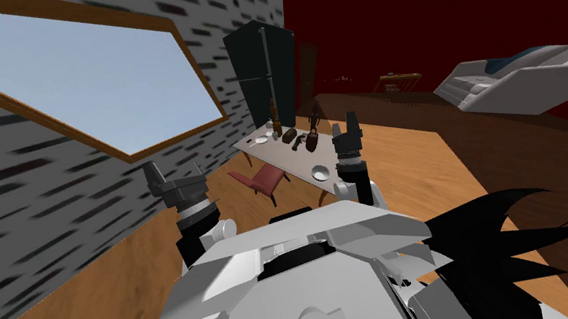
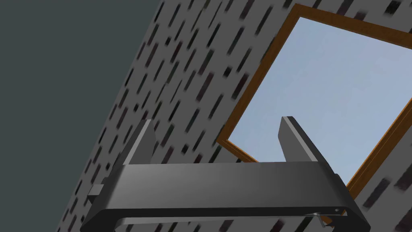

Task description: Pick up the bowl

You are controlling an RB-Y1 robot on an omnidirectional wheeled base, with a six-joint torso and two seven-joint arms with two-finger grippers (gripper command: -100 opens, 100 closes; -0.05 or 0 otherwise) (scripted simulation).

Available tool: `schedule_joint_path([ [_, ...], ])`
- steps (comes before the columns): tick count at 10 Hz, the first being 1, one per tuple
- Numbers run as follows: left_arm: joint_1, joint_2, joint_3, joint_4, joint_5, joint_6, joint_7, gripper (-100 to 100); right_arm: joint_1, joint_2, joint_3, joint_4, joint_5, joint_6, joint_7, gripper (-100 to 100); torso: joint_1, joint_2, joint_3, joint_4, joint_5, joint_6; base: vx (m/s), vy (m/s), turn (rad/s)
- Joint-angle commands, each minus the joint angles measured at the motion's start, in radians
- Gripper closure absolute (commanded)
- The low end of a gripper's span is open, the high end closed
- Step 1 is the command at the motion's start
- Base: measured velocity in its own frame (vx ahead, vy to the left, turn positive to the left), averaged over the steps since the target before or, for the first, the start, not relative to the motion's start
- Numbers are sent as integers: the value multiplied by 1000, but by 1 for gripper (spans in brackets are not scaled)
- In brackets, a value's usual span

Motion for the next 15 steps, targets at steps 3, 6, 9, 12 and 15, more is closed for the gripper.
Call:
schedule_joint_path([
  [3,0,0,0,0,0,0,0,0,-25,-84,31,34,21,3,21,-100,4,2,1,1,1,0,-47,72,100],
  [6,0,0,0,0,0,0,0,0,-65,-132,83,98,55,7,57,-100,9,6,4,1,2,0,-101,133,169],
  [9,0,0,0,0,0,0,0,0,-123,-164,151,195,102,13,110,-100,13,8,5,2,3,0,-113,186,227],
  [12,0,0,0,0,0,0,0,0,-168,-186,202,278,137,18,153,-100,12,9,5,2,3,0,-100,163,194],
  [15,0,0,0,0,0,0,0,0,-217,-211,255,374,174,24,200,-100,6,6,4,1,2,0,-55,94,184],
])
